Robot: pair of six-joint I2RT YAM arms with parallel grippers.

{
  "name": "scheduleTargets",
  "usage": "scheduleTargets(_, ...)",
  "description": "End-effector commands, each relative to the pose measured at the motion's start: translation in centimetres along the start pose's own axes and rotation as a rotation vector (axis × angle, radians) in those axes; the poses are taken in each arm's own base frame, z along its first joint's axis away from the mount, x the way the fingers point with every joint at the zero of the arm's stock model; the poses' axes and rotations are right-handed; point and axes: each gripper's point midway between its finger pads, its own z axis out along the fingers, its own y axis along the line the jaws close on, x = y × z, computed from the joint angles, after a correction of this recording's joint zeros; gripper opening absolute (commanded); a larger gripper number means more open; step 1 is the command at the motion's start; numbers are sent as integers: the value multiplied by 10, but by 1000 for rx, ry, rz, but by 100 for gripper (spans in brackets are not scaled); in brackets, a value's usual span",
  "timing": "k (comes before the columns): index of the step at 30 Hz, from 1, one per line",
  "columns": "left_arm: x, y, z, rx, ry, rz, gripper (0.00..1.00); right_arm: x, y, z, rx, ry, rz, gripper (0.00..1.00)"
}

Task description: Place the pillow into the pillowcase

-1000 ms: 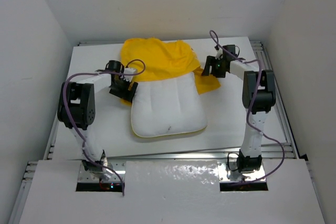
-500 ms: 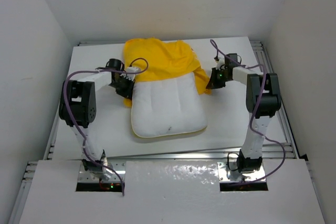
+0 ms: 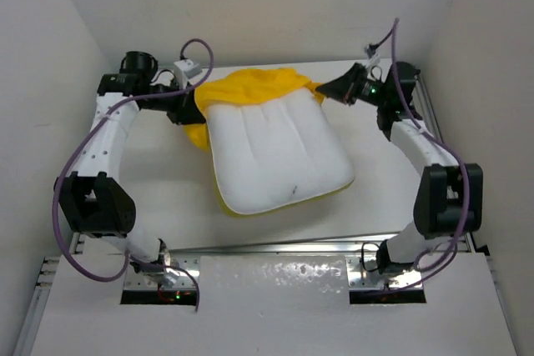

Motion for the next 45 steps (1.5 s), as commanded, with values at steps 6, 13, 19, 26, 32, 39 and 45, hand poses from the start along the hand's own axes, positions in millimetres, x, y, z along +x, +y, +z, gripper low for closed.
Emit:
scheduleTargets(6,-23,42,-46,-4,-165,-330,0,-65,112,-42,-154,-141,-75,0)
scheduleTargets(13,-11,134,-104,-151,-234,-581,0,-124,117,-47,-206,-279,-11,0)
scheduleTargets(19,70,149,-55,-148,-52,-828,0,-119,65,-33,-69,-296,64,0)
scheduleTargets(26,26,112,-70,-46,-128,-559,0,-76,76,0,-29,-179,-102,0)
scheduleTargets(32,-89,68,-133,-205,-372,-239,0,-103,153,-9,-89,-270,-277,0)
scheduleTargets(39,-109,69,-161,-339,-420,-269,0,-130,227,-43,-180,-363,-371,0)
scheduleTargets(45,-184,42,-232,-451,-643,-119,0,-181,263,-77,-239,-505,-413,0)
